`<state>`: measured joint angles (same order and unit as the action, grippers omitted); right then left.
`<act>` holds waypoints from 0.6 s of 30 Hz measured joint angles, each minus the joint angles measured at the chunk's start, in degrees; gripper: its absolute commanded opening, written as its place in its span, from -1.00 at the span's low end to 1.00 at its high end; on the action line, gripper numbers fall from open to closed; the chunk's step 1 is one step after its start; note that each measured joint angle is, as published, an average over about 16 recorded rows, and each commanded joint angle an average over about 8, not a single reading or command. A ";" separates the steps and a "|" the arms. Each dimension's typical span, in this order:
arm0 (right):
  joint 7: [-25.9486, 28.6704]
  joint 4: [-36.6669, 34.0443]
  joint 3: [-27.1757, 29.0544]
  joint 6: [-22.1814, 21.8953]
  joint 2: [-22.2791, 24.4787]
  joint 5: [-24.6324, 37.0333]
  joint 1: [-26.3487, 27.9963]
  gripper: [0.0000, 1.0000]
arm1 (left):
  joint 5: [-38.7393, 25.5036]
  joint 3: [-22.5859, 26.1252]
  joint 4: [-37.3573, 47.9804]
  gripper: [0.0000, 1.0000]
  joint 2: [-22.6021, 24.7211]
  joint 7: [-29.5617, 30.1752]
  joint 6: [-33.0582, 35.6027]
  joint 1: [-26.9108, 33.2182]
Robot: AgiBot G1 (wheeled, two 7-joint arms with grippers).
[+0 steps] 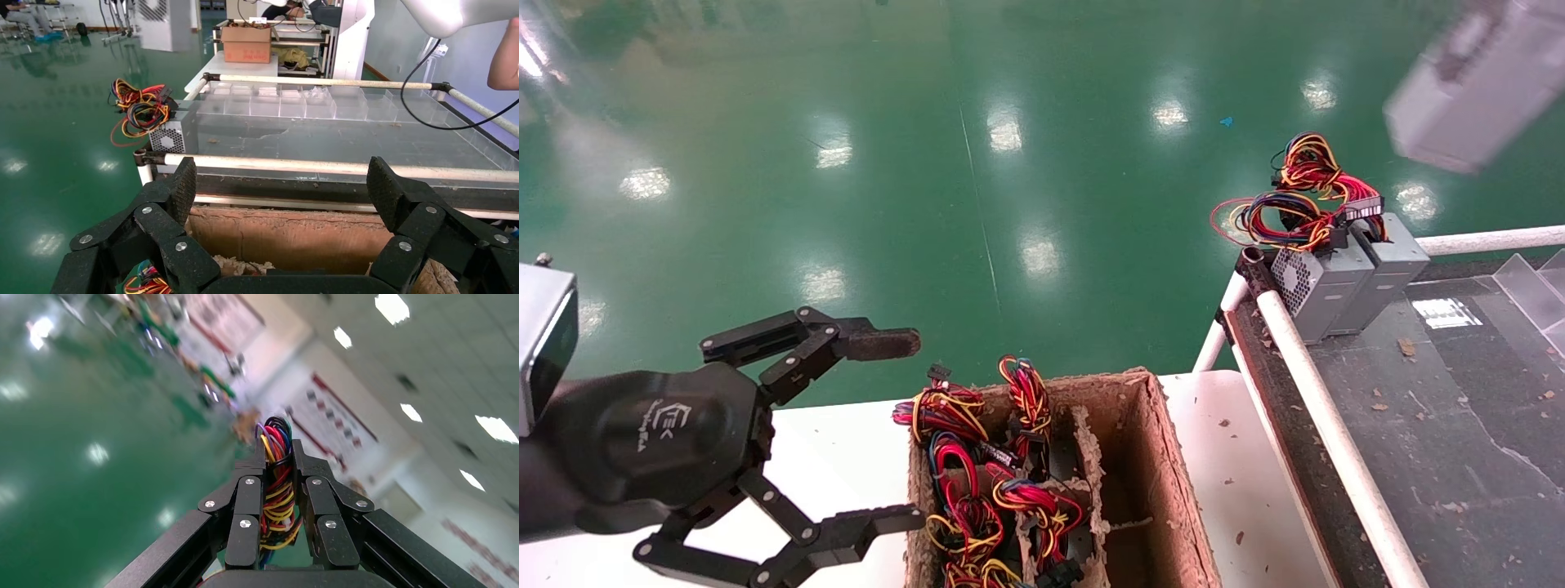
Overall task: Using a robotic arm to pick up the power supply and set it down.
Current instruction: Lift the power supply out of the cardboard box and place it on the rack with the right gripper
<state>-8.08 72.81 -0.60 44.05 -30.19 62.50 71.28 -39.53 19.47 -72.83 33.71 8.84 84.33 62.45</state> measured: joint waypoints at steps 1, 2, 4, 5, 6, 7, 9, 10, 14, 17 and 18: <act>-0.19 -0.65 -0.06 -0.50 0.37 0.68 -0.25 -1.00 | 0.00 0.00 0.00 1.00 0.00 0.00 0.00 0.00; -0.38 -1.31 -0.11 -0.90 0.73 1.28 -0.54 -1.00 | 0.00 0.00 0.00 1.00 0.00 0.00 0.00 0.00; -0.87 -2.73 -0.16 -1.45 1.41 2.28 -1.28 -1.00 | 0.00 0.00 0.00 1.00 0.00 0.00 0.00 0.00; -1.18 -3.47 -0.15 -1.65 1.72 2.69 -1.74 -1.00 | 0.00 0.01 0.00 1.00 0.00 0.00 0.00 0.00; -1.53 -4.19 -0.12 -1.79 2.02 3.04 -2.23 -1.00 | 0.00 0.01 0.00 1.00 0.00 0.00 0.00 0.00; -1.91 -4.91 -0.05 -1.87 2.28 3.31 -2.78 -1.00 | 0.00 0.01 0.00 1.00 0.00 0.00 0.00 0.00; -2.73 -6.27 0.14 -1.85 2.78 3.68 -4.00 -1.00 | 0.01 0.01 0.00 1.00 0.00 0.00 0.00 0.00; -3.15 -6.89 0.26 -1.79 2.99 3.78 -4.66 -1.00 | 0.01 0.01 0.00 1.00 0.00 -0.01 0.00 0.00; -4.70 -9.03 0.89 -1.28 3.57 3.63 -7.44 -1.00 | 0.01 0.01 0.00 1.00 -0.01 -0.01 -0.01 0.00; -5.70 -10.25 1.37 -0.85 3.70 3.25 -9.37 -1.00 | 0.01 0.02 0.00 1.00 -0.01 -0.01 -0.01 0.00; -6.00 -10.61 1.51 -0.72 3.70 3.12 -9.96 -1.00 | 0.01 0.02 0.00 1.00 -0.01 -0.01 -0.01 0.00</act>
<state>-14.08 62.20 0.91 43.33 -26.50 65.62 61.32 -39.51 19.49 -72.83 33.70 8.83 84.32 62.45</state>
